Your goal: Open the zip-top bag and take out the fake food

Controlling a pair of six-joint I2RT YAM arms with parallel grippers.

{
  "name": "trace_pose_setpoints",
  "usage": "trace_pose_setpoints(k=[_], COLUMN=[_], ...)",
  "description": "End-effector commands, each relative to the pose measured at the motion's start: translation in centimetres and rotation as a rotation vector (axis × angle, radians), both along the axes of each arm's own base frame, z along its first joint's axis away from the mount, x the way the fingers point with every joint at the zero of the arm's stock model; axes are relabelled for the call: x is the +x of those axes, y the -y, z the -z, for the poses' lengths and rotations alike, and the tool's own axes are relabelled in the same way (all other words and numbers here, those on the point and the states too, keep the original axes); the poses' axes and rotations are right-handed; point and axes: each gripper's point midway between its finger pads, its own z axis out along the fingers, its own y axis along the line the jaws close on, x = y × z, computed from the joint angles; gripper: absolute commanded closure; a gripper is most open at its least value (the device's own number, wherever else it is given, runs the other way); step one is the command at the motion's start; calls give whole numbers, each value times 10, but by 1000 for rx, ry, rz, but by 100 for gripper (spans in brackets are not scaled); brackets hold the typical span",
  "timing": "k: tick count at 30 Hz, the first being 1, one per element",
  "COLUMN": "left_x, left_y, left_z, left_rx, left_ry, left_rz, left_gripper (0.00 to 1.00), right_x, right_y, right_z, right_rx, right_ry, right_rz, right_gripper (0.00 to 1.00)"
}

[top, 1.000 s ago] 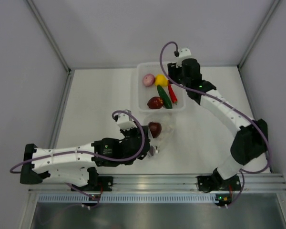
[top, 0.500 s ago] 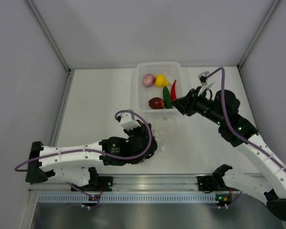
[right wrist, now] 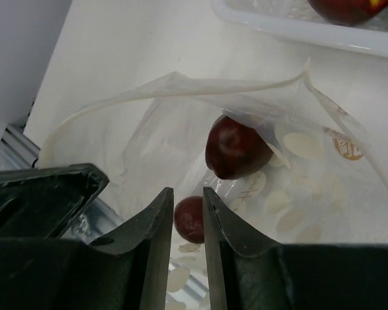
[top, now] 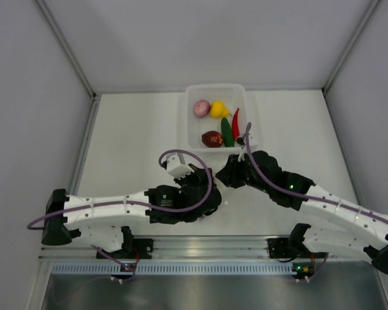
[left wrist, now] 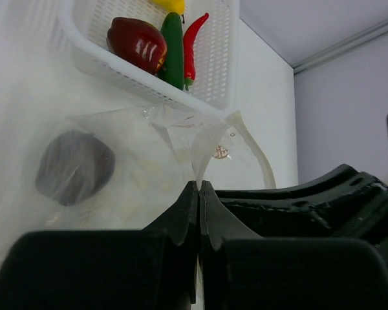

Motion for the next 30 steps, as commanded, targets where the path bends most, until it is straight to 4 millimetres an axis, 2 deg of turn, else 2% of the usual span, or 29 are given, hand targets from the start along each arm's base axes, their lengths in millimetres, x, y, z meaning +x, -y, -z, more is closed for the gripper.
trace_pose_setpoints(k=[1, 3, 7, 11, 14, 16, 17, 21, 25, 30], left_x=[2, 2, 3, 3, 2, 2, 2, -1, -4, -6], left_y=[14, 18, 24, 26, 21, 19, 18, 13, 5, -1], left_z=[-23, -22, -24, -21, -22, -22, -23, -19, -14, -10], left_rx=[-150, -158, -171, -176, -213, -217, -237, -267, -283, -282], left_ry=[-9, -11, -4, -5, -9, -11, -15, -28, -41, -48], left_rz=[-26, -33, -45, -51, -63, -63, -65, -67, -63, -57], left_gripper=[100, 100, 100, 100, 100, 100, 100, 100, 100, 100], right_x=[20, 19, 18, 25, 30, 34, 37, 48, 54, 66], right_y=[-11, -20, -36, -39, -38, -34, -31, -11, 14, 62], right_z=[-8, 2, 4, 5, 20, 44, 60, 90, 97, 88], right_rx=[57, 42, 76, 88, 77, 28, -12, -104, -211, -419], right_ry=[23, 3, -25, -22, -27, -45, -52, -44, -7, 74], right_rz=[105, 96, 95, 130, 156, 188, 212, 303, 354, 445], right_gripper=[75, 75, 75, 77, 80, 81, 80, 80, 81, 81])
